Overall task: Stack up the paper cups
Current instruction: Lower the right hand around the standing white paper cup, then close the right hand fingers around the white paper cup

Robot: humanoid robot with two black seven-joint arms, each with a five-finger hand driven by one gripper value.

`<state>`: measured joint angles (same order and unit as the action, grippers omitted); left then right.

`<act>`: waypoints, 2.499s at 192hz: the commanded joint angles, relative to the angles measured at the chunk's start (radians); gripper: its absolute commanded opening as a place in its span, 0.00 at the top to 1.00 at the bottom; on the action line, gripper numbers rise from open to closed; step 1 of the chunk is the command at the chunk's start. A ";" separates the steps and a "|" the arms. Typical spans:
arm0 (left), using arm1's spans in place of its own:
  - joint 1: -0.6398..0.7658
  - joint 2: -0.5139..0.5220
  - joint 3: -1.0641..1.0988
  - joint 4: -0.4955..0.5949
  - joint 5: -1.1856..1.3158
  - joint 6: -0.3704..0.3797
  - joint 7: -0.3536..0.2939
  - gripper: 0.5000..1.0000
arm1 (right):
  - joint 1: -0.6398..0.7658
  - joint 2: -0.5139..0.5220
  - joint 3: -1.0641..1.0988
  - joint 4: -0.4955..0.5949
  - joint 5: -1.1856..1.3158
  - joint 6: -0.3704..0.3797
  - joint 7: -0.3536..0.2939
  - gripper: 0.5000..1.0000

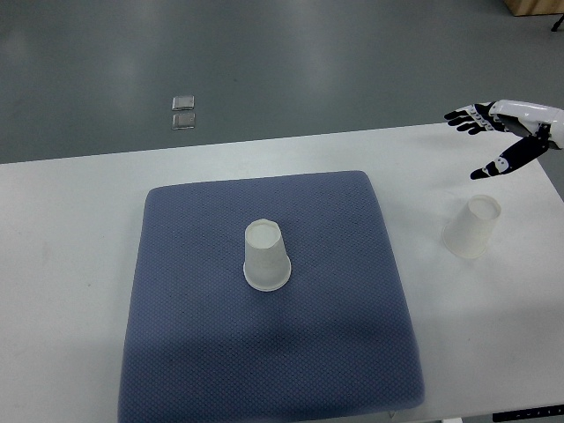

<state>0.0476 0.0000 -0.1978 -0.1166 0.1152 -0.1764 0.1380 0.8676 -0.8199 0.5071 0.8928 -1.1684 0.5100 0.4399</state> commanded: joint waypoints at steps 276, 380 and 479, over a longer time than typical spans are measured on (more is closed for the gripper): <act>0.000 0.000 0.000 0.000 0.000 0.000 0.000 0.00 | -0.058 0.097 -0.366 -0.080 -0.158 -0.401 0.008 0.18; 0.000 0.000 0.000 0.000 0.000 0.000 0.000 0.00 | -0.053 0.091 -0.418 -0.081 -0.162 -0.507 0.011 0.48; 0.000 0.000 0.000 0.000 0.000 0.000 0.000 0.00 | -0.041 0.079 -0.412 -0.080 -0.172 -0.507 0.023 0.61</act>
<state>0.0476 0.0000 -0.1978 -0.1166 0.1150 -0.1765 0.1380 0.8226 -0.7402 0.0922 0.8121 -1.3406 0.0031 0.4629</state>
